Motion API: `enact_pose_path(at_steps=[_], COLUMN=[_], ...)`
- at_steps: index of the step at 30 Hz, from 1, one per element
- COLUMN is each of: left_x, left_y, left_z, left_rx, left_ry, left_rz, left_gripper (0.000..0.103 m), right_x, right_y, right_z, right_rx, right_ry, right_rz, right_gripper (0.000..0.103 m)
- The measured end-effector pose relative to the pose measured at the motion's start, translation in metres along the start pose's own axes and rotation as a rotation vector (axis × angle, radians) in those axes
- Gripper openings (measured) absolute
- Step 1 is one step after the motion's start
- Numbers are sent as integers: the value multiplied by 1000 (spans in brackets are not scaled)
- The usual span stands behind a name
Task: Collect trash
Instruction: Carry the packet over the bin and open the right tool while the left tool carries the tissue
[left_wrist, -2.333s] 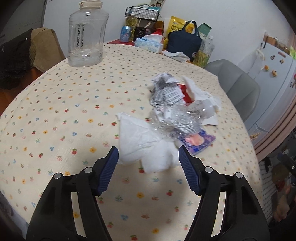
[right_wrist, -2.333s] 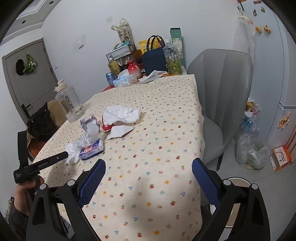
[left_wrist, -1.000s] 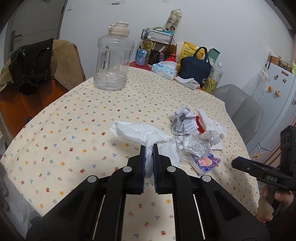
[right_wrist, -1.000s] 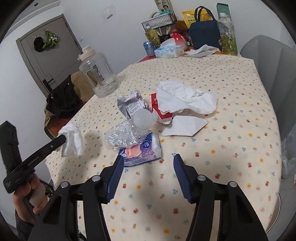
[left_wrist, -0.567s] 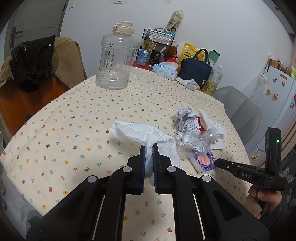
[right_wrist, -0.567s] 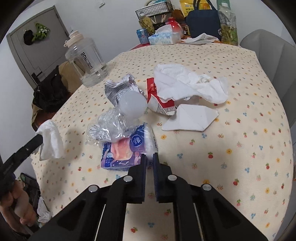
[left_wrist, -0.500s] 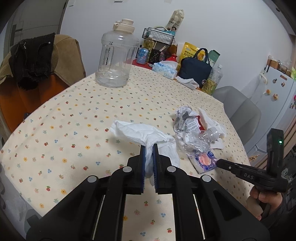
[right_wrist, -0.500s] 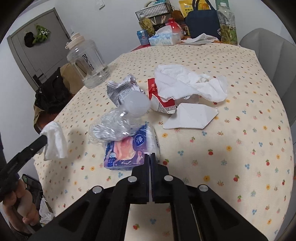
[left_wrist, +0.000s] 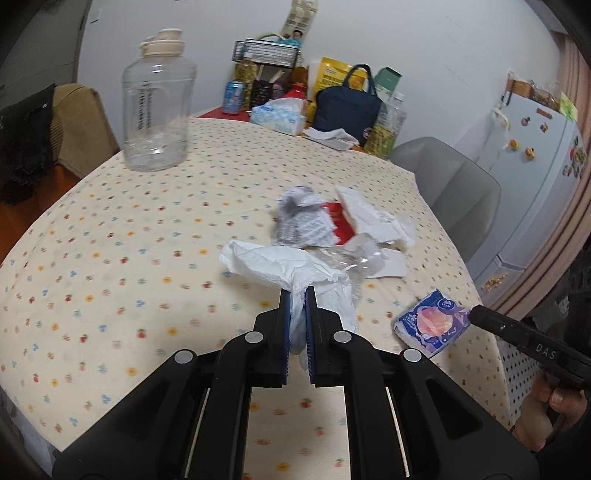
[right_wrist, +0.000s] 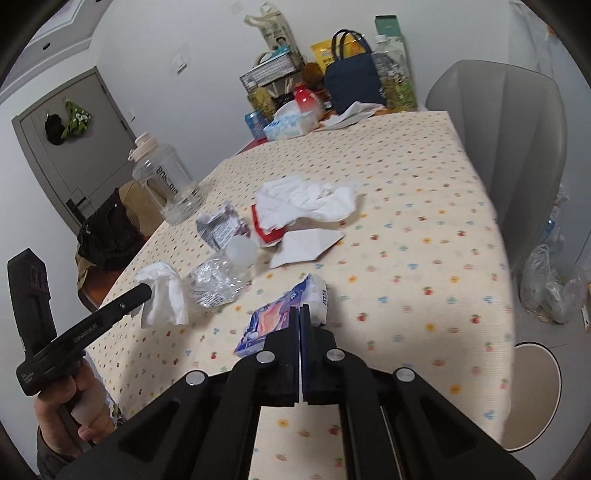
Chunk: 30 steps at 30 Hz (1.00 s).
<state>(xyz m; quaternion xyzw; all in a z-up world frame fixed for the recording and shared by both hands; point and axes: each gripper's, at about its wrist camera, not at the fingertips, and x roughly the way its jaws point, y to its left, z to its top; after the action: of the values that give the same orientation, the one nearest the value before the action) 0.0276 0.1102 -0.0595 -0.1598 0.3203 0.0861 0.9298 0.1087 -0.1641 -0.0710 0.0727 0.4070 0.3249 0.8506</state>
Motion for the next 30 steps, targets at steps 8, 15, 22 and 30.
enact_pose_path(at_steps=[8,15,22,30], left_x=[6,19,45,79], left_y=[-49,-95,-155,-234], left_z=[9,17,19,9], left_rx=[78,146,230,330], left_ry=[2,20,63,130], left_rz=[-44,-94,-151,-238], left_gripper=[8,8,8,8], right_x=[-35,-57,-80,-121], right_y=[-41,-68,-115,-197], right_z=[2,-2,-3,-16], right_rx=[59,104,178,296], right_ry=[-66,-116,-162,-217], right_rz=[-4,-5,-43,-165], right_gripper=[2,2,2,2])
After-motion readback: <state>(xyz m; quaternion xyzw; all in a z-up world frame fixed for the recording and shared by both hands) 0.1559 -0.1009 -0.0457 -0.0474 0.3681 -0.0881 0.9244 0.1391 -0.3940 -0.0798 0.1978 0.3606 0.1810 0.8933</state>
